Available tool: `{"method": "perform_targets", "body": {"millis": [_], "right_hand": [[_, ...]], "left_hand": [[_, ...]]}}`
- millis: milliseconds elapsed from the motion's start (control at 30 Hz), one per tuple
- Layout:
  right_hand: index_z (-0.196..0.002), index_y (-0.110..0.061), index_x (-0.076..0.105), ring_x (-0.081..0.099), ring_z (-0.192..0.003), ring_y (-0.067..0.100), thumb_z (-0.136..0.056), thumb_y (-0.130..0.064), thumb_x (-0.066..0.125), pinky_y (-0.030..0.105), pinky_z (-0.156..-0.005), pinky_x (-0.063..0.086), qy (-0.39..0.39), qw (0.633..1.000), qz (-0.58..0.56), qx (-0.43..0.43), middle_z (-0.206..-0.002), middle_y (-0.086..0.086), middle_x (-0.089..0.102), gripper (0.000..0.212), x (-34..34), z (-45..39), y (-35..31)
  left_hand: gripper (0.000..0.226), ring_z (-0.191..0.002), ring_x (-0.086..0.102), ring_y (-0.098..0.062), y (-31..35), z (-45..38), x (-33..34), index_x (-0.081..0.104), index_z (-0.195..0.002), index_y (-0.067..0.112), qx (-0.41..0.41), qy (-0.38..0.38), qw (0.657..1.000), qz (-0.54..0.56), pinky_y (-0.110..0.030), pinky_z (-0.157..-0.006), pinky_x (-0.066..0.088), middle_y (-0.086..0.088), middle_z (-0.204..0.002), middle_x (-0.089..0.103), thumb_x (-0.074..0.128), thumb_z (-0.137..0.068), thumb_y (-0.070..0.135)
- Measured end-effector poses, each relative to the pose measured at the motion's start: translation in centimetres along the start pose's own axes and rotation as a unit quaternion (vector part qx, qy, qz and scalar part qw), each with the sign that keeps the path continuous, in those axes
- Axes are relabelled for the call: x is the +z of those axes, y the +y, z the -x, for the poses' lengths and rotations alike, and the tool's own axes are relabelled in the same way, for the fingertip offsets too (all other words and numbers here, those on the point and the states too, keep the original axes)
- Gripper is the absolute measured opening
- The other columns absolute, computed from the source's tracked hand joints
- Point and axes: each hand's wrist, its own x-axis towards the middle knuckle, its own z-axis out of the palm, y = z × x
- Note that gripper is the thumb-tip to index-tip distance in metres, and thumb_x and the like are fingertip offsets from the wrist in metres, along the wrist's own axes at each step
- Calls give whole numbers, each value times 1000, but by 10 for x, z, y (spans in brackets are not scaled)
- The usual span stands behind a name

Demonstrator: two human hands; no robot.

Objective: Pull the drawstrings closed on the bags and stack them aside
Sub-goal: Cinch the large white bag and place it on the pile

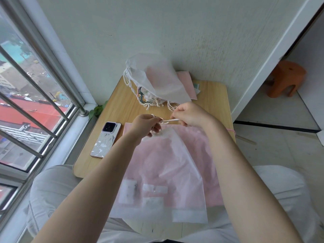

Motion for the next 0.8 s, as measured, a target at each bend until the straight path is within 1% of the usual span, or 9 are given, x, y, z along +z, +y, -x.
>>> {"method": "perform_targets", "body": {"millis": [100,167,233,300,400,500,567,633,800], "right_hand": [[-87,-8,72,51,-46,17,-90,-22,61,21,-51,45,-159,986,53,-10,-63,8,65,18,-5,15,-13],[-92,-7,73,61,-53,20,-92,-19,63,23,-56,51,-286,956,58,13,-73,10,72,16,0,23,-21],[-94,-9,76,69,-67,21,-90,-19,66,28,-66,54,-336,936,100,33,-83,9,75,14,7,25,-24],[-87,-13,77,69,-72,16,-86,-21,70,25,-62,53,-287,943,164,35,-88,4,76,11,11,21,-22],[-75,-17,72,60,-61,13,-82,-21,69,20,-49,41,-101,983,153,27,-78,1,73,9,17,7,-12],[-78,-22,73,61,-78,14,-84,-18,65,22,-64,43,17,995,99,5,-82,-5,70,11,26,-6,1],[-92,-20,76,63,-91,15,-85,-18,65,26,-76,48,3,996,93,-3,-97,-2,72,13,34,-11,5],[-98,-17,76,64,-93,16,-86,-21,67,32,-83,51,-27,997,71,-8,-100,2,73,16,40,-14,9],[-97,-5,73,55,-83,14,-84,-26,68,31,-75,44,-49,998,31,1,-87,9,67,24,51,-17,14]], "left_hand": [[19,-59,57,-13,0,-1,0,73,-92,4,3,4,1000,1,-23,-51,38,-4,-71,67,57,-92,14],[16,-53,57,-8,1,-2,0,73,-89,8,6,6,1000,-12,-22,-51,39,2,-66,65,60,-92,16],[16,-54,58,-6,2,-3,-2,74,-89,10,7,0,1000,-30,-22,-52,39,2,-68,67,61,-92,18],[17,-63,59,-10,1,-4,-4,74,-90,9,10,-13,999,-45,-23,-55,41,-2,-76,71,62,-92,21],[18,-69,61,-12,0,-2,-8,74,-94,4,23,-25,997,-75,-23,-57,42,-5,-81,71,66,-89,20],[15,-69,59,-13,-2,0,-10,74,-94,3,35,-29,993,-106,-22,-56,42,-3,-75,69,70,-84,14],[14,-70,58,-15,-3,0,-10,74,-92,3,43,-30,991,-121,-21,-53,42,-2,-72,68,72,-82,12],[8,-69,56,-15,-3,0,-9,74,-88,10,51,-30,990,-131,-18,-51,41,-3,-74,67,73,-80,10],[12,-70,57,-11,-4,-1,-10,73,-87,16,98,-12,975,-197,-17,-60,42,6,-76,65,73,-77,8]]}}
